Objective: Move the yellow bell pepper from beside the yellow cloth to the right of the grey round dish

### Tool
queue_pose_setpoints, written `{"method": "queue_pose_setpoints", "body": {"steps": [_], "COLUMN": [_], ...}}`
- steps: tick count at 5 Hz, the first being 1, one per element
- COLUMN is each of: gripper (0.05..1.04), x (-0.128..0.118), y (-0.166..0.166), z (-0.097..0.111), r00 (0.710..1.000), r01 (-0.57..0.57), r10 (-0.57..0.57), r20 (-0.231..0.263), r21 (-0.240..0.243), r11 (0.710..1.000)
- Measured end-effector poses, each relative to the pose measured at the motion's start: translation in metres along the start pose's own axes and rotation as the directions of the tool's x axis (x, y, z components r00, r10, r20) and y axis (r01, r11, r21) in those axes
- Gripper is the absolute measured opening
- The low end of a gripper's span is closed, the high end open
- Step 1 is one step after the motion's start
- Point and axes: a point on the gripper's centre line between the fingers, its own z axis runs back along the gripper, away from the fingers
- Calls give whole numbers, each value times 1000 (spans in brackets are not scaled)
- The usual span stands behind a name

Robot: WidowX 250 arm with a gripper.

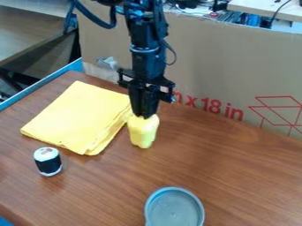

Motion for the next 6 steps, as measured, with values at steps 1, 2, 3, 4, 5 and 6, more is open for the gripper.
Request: {"method": "queue_pose_setpoints", "body": {"steps": [1,2,3,4,5,6], "gripper": [130,111,111,111,111,111], "x": [6,22,31,45,45,34], "y": [-12,-63,-107,-148,-194,-214], "z": [31,56,75,53,40,26], "r00": [996,981,957,952,936,935], "r01": [15,123,211,279,350,354], "r10": [-14,-120,-194,-252,-328,-349], "r20": [86,154,215,176,131,64], "r21": [-8,-9,-58,-152,-218,-253], "r11": [1000,992,976,948,911,900]}}
